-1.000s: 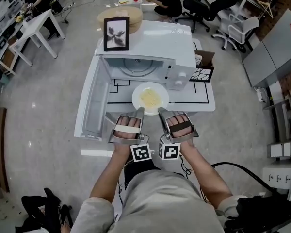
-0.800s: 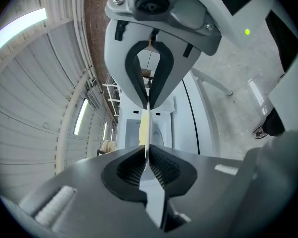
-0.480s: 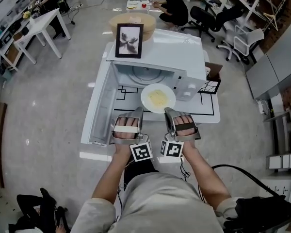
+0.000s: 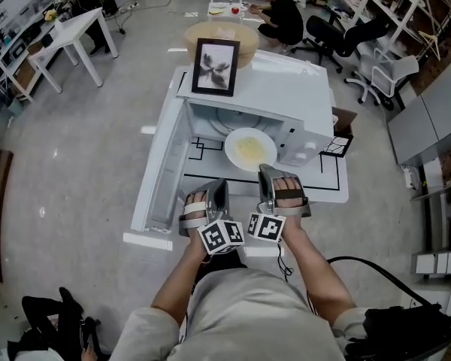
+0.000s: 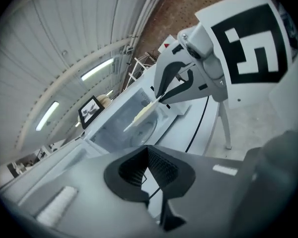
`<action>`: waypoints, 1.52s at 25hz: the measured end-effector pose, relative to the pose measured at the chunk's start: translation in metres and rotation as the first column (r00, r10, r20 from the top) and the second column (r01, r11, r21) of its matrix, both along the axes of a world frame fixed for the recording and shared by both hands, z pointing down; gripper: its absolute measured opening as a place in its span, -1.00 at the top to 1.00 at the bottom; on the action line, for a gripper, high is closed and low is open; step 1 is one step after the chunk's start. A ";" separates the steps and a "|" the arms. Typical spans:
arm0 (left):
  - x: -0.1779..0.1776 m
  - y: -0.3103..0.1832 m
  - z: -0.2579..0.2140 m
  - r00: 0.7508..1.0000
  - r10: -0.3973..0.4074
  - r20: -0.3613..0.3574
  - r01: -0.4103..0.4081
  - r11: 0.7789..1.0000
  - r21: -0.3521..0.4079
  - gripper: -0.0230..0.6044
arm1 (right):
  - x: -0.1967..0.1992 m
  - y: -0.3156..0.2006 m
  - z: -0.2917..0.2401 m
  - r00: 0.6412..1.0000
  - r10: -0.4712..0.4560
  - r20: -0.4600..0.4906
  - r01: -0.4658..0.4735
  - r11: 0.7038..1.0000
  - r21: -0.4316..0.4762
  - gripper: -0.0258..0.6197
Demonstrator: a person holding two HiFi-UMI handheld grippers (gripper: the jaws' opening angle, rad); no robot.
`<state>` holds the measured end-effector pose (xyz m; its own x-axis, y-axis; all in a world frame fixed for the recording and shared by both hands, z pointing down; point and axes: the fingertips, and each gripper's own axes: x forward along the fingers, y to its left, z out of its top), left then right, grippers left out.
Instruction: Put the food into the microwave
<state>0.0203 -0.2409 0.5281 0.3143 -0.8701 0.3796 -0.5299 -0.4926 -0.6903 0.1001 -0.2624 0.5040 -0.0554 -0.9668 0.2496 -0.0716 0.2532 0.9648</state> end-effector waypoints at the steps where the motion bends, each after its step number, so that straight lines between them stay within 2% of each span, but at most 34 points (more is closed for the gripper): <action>1: 0.001 -0.001 0.003 0.999 0.001 -0.043 -0.002 1.000 -0.024 0.91 | -0.001 -0.003 0.001 1.000 0.002 0.003 -0.002 1.000 -0.002 0.84; 4: 0.003 -0.003 0.009 0.985 -0.004 -0.170 -0.011 0.996 -0.088 0.91 | -0.003 -0.013 0.007 1.000 0.008 0.007 -0.008 1.000 -0.012 0.84; 7: 0.005 -0.006 0.012 0.959 -0.017 -0.285 -0.023 0.990 -0.137 0.91 | -0.004 -0.024 0.013 1.000 0.014 0.000 -0.014 1.000 -0.018 0.84; 10: 0.003 -0.012 0.016 0.934 -0.043 -0.355 -0.018 0.986 -0.167 0.91 | -0.006 -0.036 0.021 1.000 0.019 -0.005 -0.019 0.999 -0.033 0.84; 19: -0.008 -0.024 0.028 0.907 -0.074 -0.414 -0.005 0.983 -0.185 0.91 | -0.010 -0.069 0.042 0.999 0.040 -0.029 -0.042 0.997 -0.066 0.84; 25: -0.013 -0.030 0.037 0.904 -0.087 -0.418 0.000 0.979 -0.205 0.91 | -0.015 -0.088 0.051 0.998 0.050 -0.036 -0.053 0.994 -0.094 0.84; 31: -0.017 -0.035 0.047 0.888 -0.116 -0.444 0.010 0.972 -0.234 0.91 | -0.019 -0.106 0.057 0.997 0.059 -0.046 -0.063 0.992 -0.111 0.84; 38: -0.016 -0.039 0.047 0.886 -0.117 -0.448 0.010 0.972 -0.234 0.91 | -0.015 -0.128 0.064 0.994 0.078 -0.077 -0.088 0.987 -0.134 0.84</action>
<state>0.0044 -0.2799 0.5752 0.4459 -0.8055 0.3903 -0.7942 -0.5572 -0.2426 0.0848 -0.3902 0.5682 0.0460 -0.9237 0.3802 -0.0298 0.3792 0.9248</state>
